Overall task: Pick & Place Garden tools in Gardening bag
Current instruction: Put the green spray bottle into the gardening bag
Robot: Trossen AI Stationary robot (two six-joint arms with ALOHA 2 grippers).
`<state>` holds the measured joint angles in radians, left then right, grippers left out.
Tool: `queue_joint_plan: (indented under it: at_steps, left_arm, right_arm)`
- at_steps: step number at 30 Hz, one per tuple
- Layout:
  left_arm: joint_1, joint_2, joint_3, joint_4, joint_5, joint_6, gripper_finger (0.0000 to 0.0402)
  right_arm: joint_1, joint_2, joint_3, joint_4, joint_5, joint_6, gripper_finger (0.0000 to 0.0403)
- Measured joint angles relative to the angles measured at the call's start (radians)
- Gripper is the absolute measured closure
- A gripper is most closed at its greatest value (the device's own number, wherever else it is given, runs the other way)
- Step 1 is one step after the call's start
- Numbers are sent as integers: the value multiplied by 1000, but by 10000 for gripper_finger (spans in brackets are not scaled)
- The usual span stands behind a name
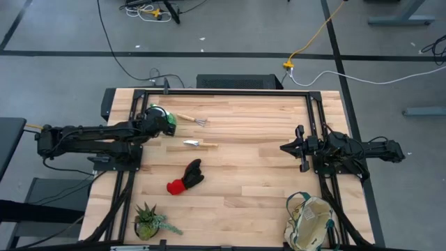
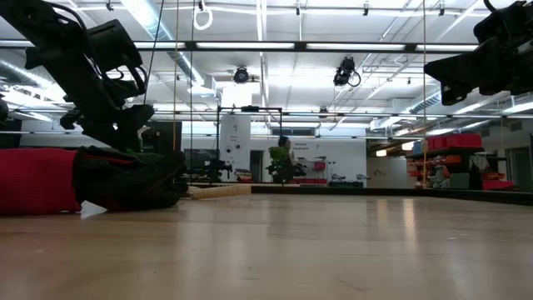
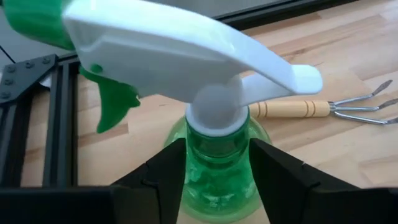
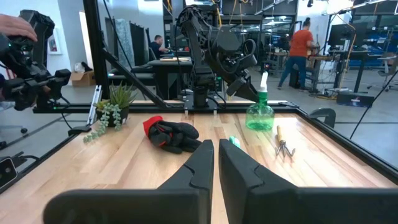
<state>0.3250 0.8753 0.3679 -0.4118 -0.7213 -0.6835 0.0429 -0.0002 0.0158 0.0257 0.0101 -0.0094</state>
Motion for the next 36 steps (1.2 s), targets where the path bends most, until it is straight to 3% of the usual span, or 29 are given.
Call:
queue_joint_plan:
  at_steps: [16, 22, 29, 36]
  left_arm:
    - [0, 0, 0, 0, -11, -1, 312]
    - [0, 0, 0, -1, -11, -1, 327]
    - [-15, 0, 0, -2, 48, -8, 305]
    - [-78, -10, 0, -2, 24, -12, 229]
  right_arm:
    - [0, 0, 0, 0, 0, 0, 373]
    - [0, 0, 0, 0, 0, 0, 373]
    - [0, 0, 0, 0, 0, 0, 373]
    - [0, 0, 0, 0, 0, 0, 373]
